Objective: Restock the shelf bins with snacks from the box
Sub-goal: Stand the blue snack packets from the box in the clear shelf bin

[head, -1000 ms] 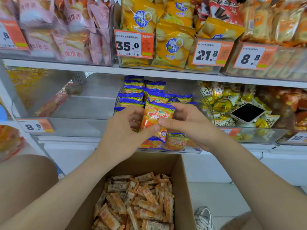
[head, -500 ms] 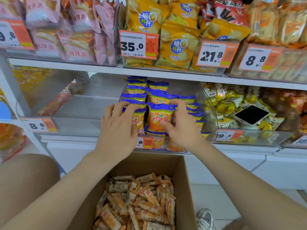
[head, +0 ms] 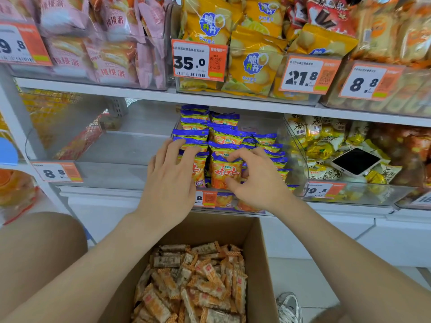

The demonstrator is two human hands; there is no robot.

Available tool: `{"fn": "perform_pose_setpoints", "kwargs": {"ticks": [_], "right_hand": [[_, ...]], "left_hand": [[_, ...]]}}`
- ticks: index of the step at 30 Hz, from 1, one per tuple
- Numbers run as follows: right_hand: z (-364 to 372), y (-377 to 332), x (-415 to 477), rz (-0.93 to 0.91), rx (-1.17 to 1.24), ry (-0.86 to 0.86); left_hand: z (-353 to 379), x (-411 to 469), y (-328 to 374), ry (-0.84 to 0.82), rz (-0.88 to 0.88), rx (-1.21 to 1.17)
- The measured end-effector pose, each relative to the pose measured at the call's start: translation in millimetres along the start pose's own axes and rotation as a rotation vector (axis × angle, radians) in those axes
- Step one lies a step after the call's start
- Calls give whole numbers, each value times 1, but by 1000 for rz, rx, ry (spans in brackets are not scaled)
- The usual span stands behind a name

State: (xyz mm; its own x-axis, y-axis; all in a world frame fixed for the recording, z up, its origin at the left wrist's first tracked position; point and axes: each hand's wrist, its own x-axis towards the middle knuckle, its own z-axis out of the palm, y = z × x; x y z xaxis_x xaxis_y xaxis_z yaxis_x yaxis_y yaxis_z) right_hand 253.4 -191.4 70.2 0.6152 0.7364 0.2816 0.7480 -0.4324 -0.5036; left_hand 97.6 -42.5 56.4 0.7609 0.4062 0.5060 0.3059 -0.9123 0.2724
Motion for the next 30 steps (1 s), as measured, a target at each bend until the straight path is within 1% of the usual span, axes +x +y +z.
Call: {"fn": "perform_pose_setpoints", "kwargs": {"ticks": [4, 8, 12, 15, 18, 21, 24, 26, 30], "right_hand": [[-3, 3, 1, 45, 28, 48], [-7, 8, 5, 125, 155, 76], [4, -1, 1, 32, 115, 1], [4, -4, 1, 52, 115, -7], [2, -5, 0, 57, 114, 20], [5, -10, -3, 149, 140, 52], [18, -18, -3, 201, 203, -32], [27, -22, -3, 180, 198, -89], [24, -21, 4, 177, 229, -118]], "left_hand": [[-5, -1, 3, 41, 22, -7], [-5, -3, 2, 49, -9, -30], [0, -5, 0, 20, -39, -40], [1, -5, 0, 22, -26, -24], [-1, -6, 1, 33, -7, 12], [-2, -7, 1, 41, -4, 27], [0, -9, 0, 30, -2, 5], [2, -9, -3, 21, 15, -14], [4, -7, -10, 12, 31, -67]]}}
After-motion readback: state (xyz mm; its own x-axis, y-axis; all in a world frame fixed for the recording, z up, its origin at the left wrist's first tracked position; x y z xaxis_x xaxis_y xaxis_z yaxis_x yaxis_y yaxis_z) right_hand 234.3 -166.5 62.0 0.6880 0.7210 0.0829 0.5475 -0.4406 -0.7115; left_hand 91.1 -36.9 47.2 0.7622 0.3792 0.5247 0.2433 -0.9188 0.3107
